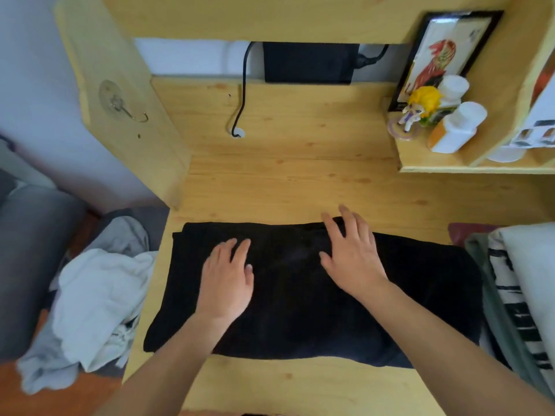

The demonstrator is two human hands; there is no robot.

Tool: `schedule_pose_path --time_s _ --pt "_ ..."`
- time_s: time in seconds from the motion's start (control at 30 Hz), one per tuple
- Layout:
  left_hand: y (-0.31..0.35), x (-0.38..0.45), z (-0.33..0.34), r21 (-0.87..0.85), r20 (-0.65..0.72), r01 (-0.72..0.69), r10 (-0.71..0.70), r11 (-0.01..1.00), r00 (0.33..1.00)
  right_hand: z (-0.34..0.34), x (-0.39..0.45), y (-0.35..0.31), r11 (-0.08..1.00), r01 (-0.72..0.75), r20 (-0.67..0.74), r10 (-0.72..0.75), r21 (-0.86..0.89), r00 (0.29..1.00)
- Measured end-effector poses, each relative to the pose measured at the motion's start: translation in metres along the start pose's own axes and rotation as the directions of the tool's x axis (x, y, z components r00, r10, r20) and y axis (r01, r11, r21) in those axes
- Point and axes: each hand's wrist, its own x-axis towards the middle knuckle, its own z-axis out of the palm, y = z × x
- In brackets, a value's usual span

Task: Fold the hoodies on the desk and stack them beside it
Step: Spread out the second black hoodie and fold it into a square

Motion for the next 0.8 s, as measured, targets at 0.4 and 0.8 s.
schedule_pose_path --time_s 0.4,0.8 --pt "-0.125 0.088 -0.028 0.116 0.142 -0.224 0.207 0.968 0.968 0.022 0.046 0.024 0.913 -0.193 0.082 0.175 0.360 0.981" --pt "-0.118 0.086 -0.022 0.247 0.028 -0.238 0.239 0.939 0.971 0.033 0.031 0.020 0.869 -0.115 -0.220 0.247 0.481 0.944"
